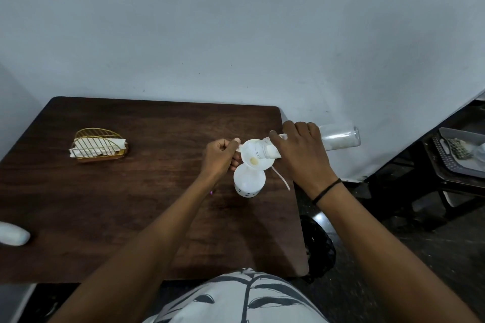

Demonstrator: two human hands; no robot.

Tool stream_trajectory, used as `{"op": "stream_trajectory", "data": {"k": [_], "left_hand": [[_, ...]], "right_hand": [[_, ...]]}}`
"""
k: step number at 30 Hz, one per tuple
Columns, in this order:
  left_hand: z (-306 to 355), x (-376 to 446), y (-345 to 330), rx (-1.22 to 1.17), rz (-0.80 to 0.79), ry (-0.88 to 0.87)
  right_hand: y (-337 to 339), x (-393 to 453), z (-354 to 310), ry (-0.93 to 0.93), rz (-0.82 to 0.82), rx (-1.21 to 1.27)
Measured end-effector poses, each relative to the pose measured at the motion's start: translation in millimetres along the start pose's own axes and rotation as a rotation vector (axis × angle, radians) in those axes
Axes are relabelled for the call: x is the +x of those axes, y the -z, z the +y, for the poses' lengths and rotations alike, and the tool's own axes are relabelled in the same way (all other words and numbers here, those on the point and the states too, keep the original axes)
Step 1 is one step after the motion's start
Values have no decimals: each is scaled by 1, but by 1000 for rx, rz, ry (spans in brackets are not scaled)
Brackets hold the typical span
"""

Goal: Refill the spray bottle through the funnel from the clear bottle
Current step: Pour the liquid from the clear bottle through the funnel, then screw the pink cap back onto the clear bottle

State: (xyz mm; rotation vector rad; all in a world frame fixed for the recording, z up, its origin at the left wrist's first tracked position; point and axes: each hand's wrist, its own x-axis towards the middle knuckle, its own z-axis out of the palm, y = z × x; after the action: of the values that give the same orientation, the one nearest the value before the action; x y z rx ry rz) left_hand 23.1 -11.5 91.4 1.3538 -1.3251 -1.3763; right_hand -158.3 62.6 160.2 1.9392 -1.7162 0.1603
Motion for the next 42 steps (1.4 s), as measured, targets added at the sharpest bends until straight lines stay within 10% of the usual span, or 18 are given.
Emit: {"op": "stream_trajectory", "data": {"k": [8,22,36,42], "left_hand": [[-38,18,26,352,136,-15],[-89,4,41,1181,-210,52],[-104,5,40,1207,-211,-22],[-68,14,39,778,-12,15]], "right_hand": [[1,-9,-2,-96,-54,45],[-5,-10,-7,-26,66,-56],[20,-25,-23,-430,-287,188],[35,-27,-32,-579,-396,608]]}}
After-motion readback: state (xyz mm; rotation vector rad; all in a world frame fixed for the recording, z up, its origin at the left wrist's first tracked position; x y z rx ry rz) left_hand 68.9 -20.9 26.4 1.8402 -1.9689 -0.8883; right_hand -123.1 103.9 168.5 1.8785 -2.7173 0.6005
